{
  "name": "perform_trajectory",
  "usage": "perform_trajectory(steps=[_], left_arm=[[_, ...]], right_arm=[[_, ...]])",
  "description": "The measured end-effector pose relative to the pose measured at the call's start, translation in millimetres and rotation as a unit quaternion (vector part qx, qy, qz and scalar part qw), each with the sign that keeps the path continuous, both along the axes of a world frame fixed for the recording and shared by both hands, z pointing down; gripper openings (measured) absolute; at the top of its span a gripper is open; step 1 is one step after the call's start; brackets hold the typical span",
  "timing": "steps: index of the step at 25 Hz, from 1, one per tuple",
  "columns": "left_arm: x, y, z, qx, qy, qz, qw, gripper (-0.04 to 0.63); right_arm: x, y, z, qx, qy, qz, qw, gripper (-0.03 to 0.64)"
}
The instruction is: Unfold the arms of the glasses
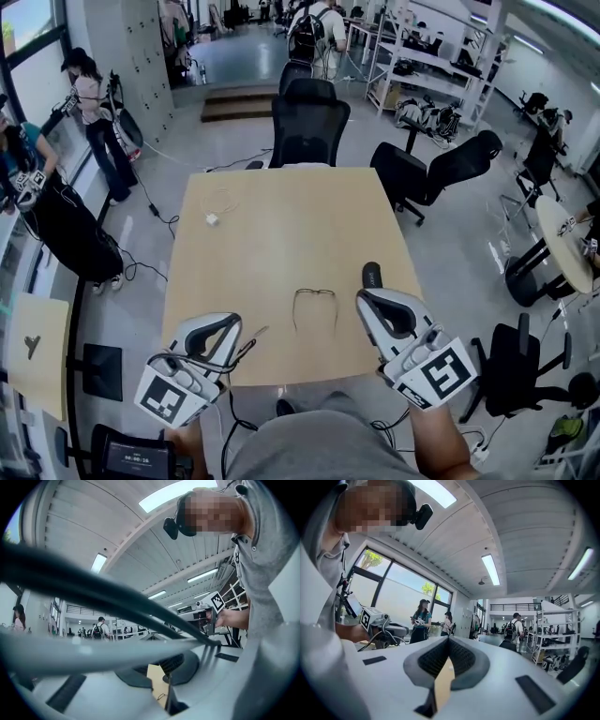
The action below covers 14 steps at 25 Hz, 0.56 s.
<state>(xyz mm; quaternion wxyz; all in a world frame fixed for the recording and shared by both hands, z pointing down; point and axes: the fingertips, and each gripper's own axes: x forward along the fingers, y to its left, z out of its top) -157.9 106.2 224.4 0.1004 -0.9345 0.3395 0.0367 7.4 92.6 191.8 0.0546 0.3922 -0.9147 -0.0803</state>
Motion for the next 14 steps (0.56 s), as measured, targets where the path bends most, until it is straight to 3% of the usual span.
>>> perform_trajectory(steps=[6,14], left_arm=[[6.2,46.3,-14.4,-0.002,0.018,-0.006,0.9998,0.008],[40.3,140.3,-3.4,-0.006,0.015,-0.021,0.9997,0.008]], right_arm=[[11.0,43.2,-8.3,0.008,-0.007,-0.002,1.000,0.008],[51.1,143.3,2.3,-0.007,-0.008,-0.015,1.000,0.008]])
